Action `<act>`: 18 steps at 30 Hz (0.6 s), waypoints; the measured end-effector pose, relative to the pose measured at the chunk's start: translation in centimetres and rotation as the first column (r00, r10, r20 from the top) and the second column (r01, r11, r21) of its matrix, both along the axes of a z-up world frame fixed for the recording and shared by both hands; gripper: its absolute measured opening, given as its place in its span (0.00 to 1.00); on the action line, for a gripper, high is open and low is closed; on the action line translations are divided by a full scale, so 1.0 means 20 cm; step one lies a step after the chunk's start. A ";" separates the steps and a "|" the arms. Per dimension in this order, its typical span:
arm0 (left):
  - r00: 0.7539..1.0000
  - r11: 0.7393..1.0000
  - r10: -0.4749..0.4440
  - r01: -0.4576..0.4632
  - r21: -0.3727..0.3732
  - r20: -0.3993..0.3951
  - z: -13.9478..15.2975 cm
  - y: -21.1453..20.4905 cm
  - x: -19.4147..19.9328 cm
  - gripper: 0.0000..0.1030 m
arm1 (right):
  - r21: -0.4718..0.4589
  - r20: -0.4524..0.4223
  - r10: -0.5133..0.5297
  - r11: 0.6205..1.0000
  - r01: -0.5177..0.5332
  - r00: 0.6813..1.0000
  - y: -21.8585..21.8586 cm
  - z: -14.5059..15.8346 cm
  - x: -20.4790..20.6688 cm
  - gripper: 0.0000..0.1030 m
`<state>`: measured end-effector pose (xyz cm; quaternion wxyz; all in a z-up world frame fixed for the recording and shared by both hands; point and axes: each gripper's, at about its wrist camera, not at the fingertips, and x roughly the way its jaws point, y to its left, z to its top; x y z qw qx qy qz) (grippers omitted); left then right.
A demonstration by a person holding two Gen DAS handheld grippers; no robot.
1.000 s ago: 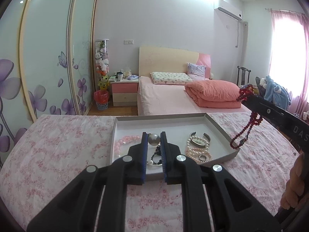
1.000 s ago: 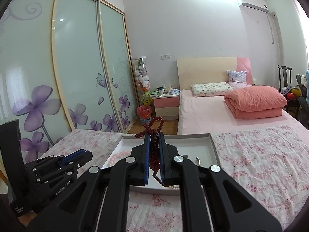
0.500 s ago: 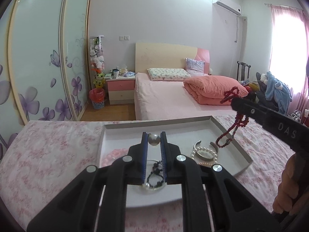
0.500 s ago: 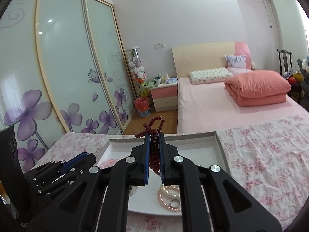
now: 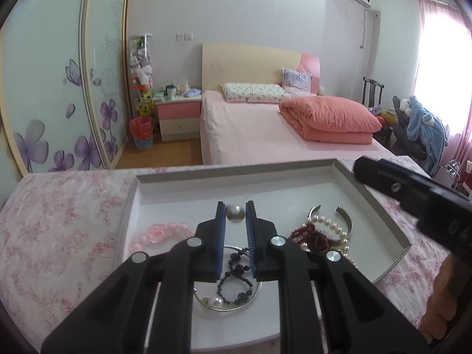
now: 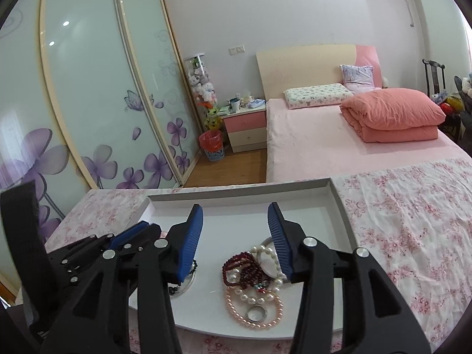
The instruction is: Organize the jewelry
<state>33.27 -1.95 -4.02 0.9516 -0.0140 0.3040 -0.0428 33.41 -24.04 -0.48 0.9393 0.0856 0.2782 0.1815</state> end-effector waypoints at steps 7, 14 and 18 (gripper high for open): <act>0.998 0.997 0.046 -0.049 -0.068 -0.043 -0.02 0.12 0.00 0.31 | 0.015 -0.013 -0.020 1.000 0.021 1.000 -0.05 -0.01 -0.02 0.46; 0.994 0.990 0.104 -0.107 -0.091 -0.035 0.06 0.23 -0.10 0.39 | 0.019 0.002 -0.016 1.000 0.016 1.000 -0.06 0.03 -0.11 0.46; 0.992 0.987 0.124 -0.125 -0.098 -0.015 0.11 0.27 -0.22 0.45 | 0.023 0.014 -0.015 1.000 0.015 1.000 -0.07 0.07 -0.19 0.47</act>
